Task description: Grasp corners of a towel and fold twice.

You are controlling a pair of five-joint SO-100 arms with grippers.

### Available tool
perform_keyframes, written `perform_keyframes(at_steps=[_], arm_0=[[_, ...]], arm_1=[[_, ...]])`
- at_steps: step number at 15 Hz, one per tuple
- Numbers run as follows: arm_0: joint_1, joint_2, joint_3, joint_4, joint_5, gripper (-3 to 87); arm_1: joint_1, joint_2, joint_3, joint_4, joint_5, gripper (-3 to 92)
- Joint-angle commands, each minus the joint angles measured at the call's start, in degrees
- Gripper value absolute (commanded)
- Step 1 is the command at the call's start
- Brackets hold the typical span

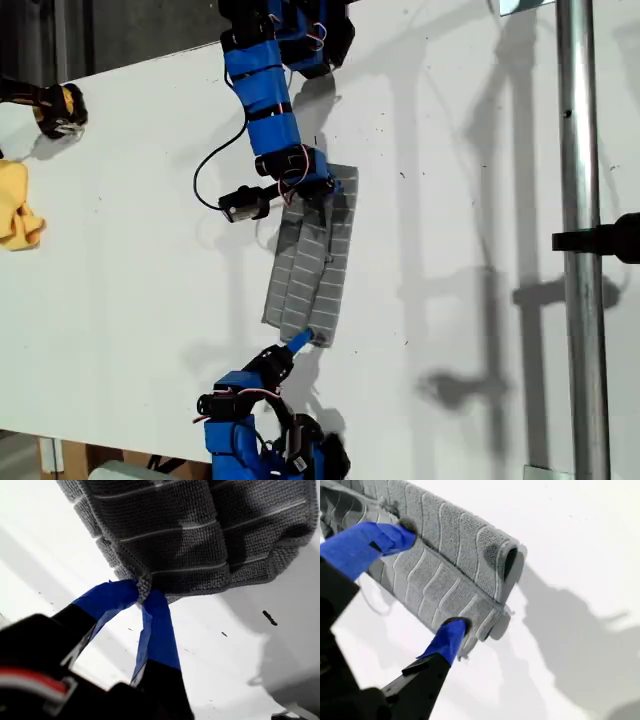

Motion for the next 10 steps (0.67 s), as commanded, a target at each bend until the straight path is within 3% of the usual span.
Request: perform_keyframes(at_steps=[1, 5, 10], arm_0=[[-2.99, -1.05, 1.41, -7.12, 1.14, 34.6], [-5.71, -8.53, 5.01, -15.64, 0.53, 36.1], [-11.16, -10.02, 9.49, -18.28, 0.18, 35.3]], arm_1=[[-0.88, 4.22, -0.62, -0.70, -0.62, 0.0], [-1.05, 5.54, -0.62, -0.62, -0.79, 0.0], [-1.41, 6.77, -0.44, -0.62, -0.62, 0.0]])
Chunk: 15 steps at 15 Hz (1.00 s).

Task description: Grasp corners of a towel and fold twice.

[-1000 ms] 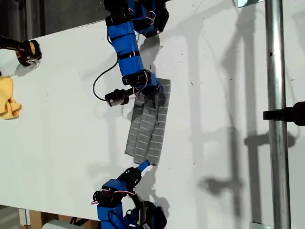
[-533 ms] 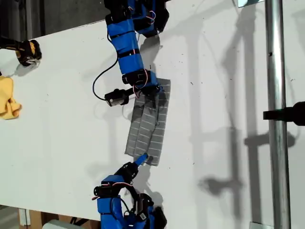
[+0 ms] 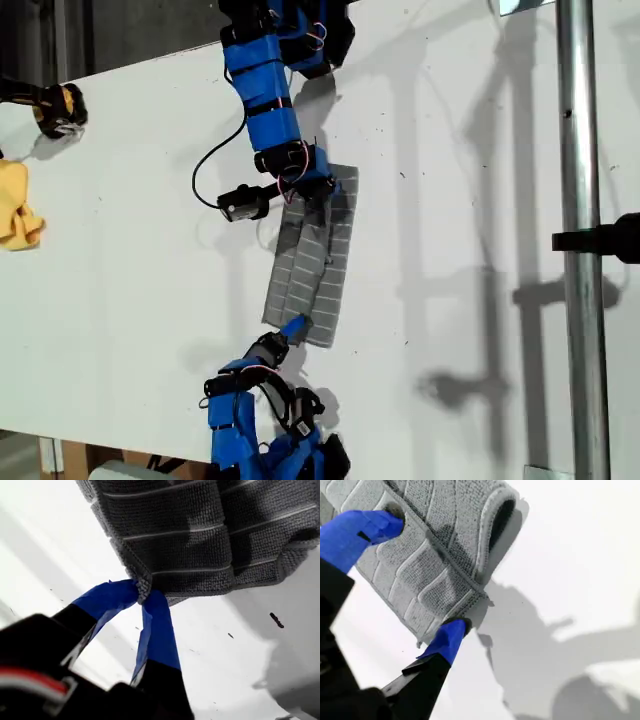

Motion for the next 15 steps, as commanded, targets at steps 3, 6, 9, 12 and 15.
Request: perform_keyframes(at_steps=[3, 6, 9, 12, 15], arm_0=[[-2.46, -1.85, 0.79, -1.67, 1.49, 30.2], [-2.37, -8.53, -1.14, -1.93, 1.32, 25.9], [-2.11, -8.61, -1.85, -1.76, 0.18, 8.1], [-2.55, -4.75, -1.85, 0.88, -0.79, 0.6], [-1.32, -1.93, -4.31, 6.33, -2.81, 1.2]], arm_1=[[-0.88, 5.45, 0.00, -0.18, -0.26, 0.0], [-0.97, 6.42, 0.53, -0.18, 0.00, 0.0], [-0.97, 6.77, 0.88, -0.35, 0.09, 0.0], [-0.79, 6.77, 1.05, -0.53, -0.09, 0.0], [-0.88, 6.77, 1.14, -0.97, -0.26, 0.0]])
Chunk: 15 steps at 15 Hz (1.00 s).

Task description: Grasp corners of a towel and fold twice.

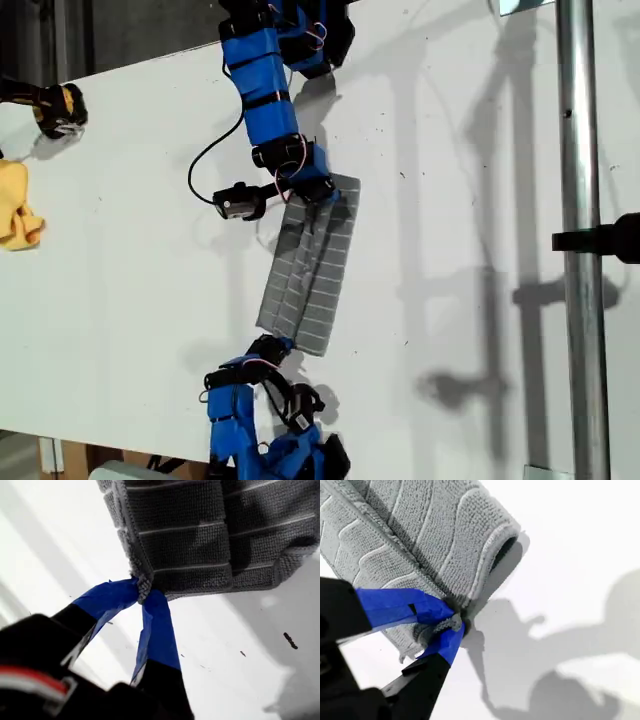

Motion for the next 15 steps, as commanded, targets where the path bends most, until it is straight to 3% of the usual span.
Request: perform_keyframes(at_steps=[1, 5, 15], arm_0=[[1.05, 4.22, -2.90, 3.78, -1.32, 1.2], [3.60, 5.45, -12.92, 11.95, -2.81, 1.0], [-6.24, -12.13, -37.18, 18.46, 3.52, 0.1]], arm_1=[[-0.62, 4.04, -0.35, -0.18, -0.44, 0.0], [0.00, 7.21, -0.35, 0.09, -0.70, 0.0], [16.08, 12.39, 3.16, 1.23, -10.37, 0.0]])
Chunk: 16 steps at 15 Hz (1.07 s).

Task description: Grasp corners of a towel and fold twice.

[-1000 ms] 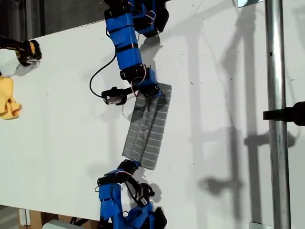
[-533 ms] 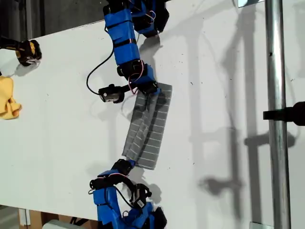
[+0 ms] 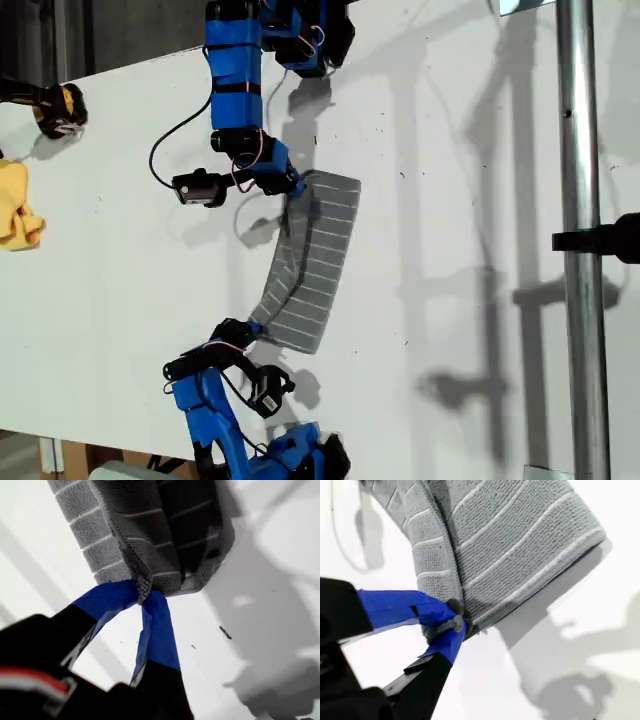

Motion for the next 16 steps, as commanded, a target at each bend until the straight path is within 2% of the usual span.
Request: perform_keyframes(at_steps=[1, 7, 11, 13, 16], arm_0=[[-2.11, -0.35, -4.92, 0.70, 1.32, 0.1], [-7.21, -2.64, -10.90, 3.16, 4.13, -0.2], [-7.47, -3.96, -10.99, 2.72, 4.13, 0.1], [-7.03, -4.83, -10.99, 2.64, 3.96, 0.0], [-2.99, -3.08, -9.23, 4.57, 1.58, -0.4]], arm_1=[[3.69, 4.92, 0.88, 0.26, -2.02, 0.0], [14.94, 10.55, 2.64, 1.41, -9.67, 0.0], [18.63, 13.71, 3.52, 3.16, -11.51, 0.0], [17.84, 13.97, 4.31, 3.08, -11.43, 0.0], [10.28, 13.97, 4.57, 3.25, -8.00, 0.0]])
